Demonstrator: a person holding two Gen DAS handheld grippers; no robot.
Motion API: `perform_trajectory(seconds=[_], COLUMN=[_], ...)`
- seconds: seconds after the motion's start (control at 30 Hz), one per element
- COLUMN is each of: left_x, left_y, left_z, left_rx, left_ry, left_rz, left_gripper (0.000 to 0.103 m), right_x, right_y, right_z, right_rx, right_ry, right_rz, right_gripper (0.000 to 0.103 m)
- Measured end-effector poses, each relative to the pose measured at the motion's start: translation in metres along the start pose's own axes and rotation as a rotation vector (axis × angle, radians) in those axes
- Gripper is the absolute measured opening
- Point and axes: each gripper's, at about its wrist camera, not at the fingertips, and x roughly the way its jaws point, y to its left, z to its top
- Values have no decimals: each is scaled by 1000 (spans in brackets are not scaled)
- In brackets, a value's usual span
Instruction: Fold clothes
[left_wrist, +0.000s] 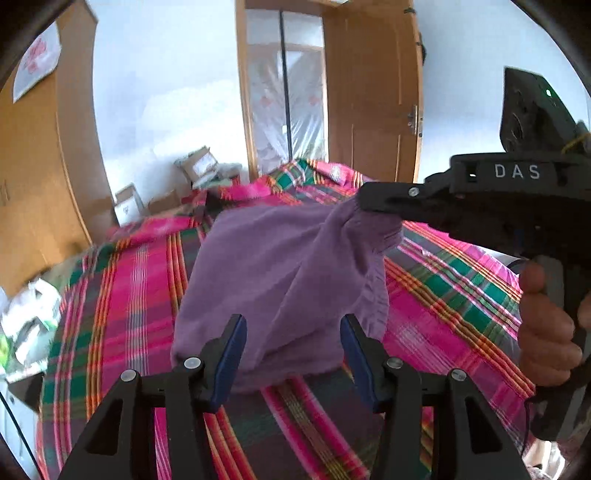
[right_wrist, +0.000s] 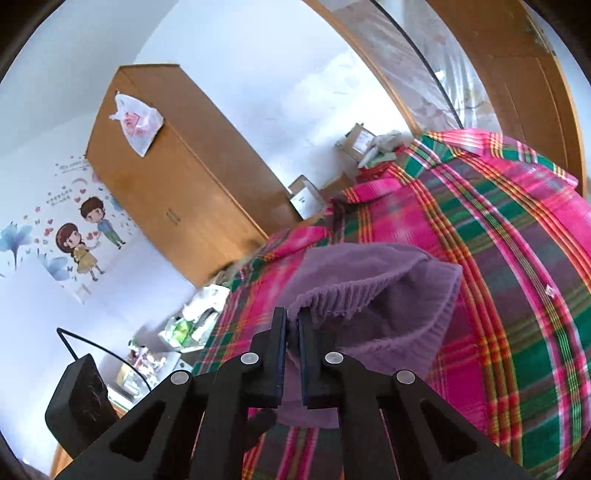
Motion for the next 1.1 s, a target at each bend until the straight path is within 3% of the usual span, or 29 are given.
perform_trajectory(seconds=[0.23,0.37,0.53,0.9,1.0,1.1], left_x=[28,40,40,65,65,65], left_y=[7,9,3,12,23,36], left_z=[14,15,14,28,30,31], left_rx=[5,-27,-3,-26,-89,-173], left_ry=[32,74,63,85,71,88], left_rz=[33,-36,-89,-84,-158,-180], left_gripper=[54,54,54,54,25,12], right_x=[6,11,15,19,21,23], right_y=[2,1,-1,8,7,5], right_z=[0,0,3,11,11,10], right_rx=[5,12,37,48,50,54], right_ry=[31,53,58,54,65,80], right_rz=[23,29,49,86,89,89], right_gripper=[7,7,7,7,7,8])
